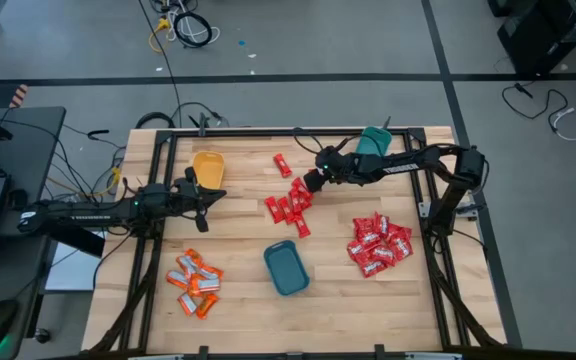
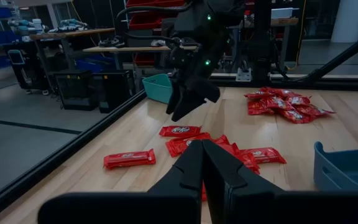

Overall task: Sort candy
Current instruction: Put the red chocolate bar into the green bin

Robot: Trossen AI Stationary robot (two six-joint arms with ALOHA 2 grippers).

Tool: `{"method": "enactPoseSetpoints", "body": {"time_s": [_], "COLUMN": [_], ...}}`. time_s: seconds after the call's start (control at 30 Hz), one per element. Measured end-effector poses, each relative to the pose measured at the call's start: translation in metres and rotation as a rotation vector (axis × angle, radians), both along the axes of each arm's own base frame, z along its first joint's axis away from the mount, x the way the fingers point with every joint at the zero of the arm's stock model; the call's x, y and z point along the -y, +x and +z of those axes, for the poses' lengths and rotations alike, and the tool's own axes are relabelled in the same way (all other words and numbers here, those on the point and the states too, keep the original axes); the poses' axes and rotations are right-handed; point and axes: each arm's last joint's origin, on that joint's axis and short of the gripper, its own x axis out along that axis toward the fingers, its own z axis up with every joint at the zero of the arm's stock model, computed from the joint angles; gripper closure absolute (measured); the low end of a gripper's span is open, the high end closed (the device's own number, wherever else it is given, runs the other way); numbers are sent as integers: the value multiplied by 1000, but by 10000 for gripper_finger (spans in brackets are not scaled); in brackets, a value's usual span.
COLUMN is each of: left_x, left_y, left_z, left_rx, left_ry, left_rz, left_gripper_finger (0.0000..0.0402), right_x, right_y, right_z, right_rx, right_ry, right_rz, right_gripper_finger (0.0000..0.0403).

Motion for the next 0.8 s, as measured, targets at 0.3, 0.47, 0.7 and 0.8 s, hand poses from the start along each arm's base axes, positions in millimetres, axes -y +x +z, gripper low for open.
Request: {"method": "enactPoseSetpoints", "body": {"time_s": [0.3,0.47,0.7,0.8], "left_x": [0,0,0,0], "left_y": [0,0,0,0], "left_z": [0,0,0,-1], "left_rx": [2,2,1,-1], "left_ry": [-13,-12,-12,-13], "left_rz": [2,5,9,9], "left_gripper_finger": [390,390,390,390], "right_x": [-13,-10,-8,-7], "right_y": [11,16,20,21], "right_z": [-21,-30,-27,-26], "right_rx": [-14,-46,-114,-122], "right_ry": [12,-7,-55,-68], "right_rz": [-18,-32,4,26], "right_gripper_finger": [129,139,205,256]}}
